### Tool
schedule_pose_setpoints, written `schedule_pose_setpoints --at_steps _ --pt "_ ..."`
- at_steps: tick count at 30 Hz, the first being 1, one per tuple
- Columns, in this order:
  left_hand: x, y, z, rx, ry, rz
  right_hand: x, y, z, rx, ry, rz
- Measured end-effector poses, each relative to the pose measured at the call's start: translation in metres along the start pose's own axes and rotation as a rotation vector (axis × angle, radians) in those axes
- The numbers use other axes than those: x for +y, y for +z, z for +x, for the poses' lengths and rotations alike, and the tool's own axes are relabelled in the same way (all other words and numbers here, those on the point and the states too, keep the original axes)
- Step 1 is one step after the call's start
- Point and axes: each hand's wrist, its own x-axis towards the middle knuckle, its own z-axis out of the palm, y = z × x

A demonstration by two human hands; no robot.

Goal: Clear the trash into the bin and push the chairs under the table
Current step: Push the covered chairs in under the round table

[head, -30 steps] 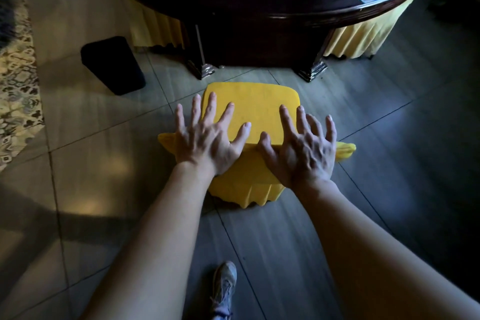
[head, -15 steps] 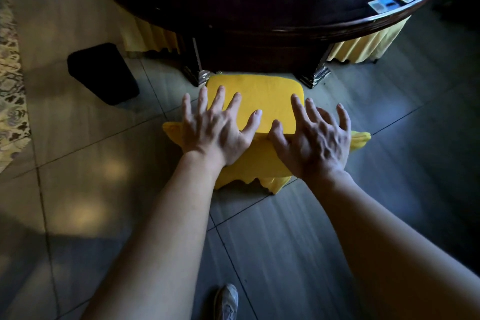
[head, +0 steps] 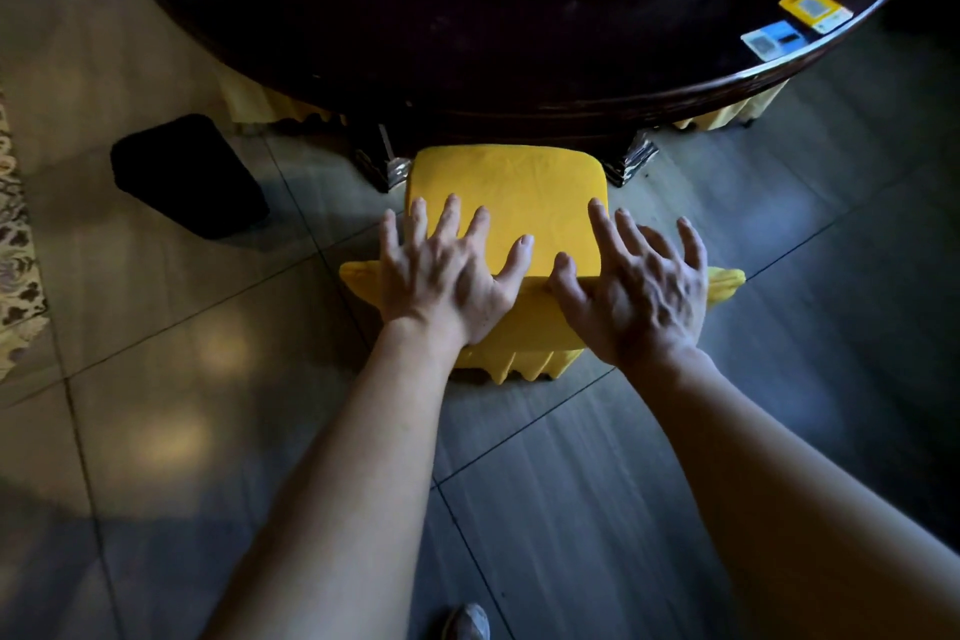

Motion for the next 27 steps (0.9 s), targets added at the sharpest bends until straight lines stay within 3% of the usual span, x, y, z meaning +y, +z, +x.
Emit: schedule_pose_setpoints --at_steps 27 --pt "0.011 -0.004 0.198 -0.204 -0.003 0.090 0.004 -0.011 0.194 0.035 -0.001 0.189"
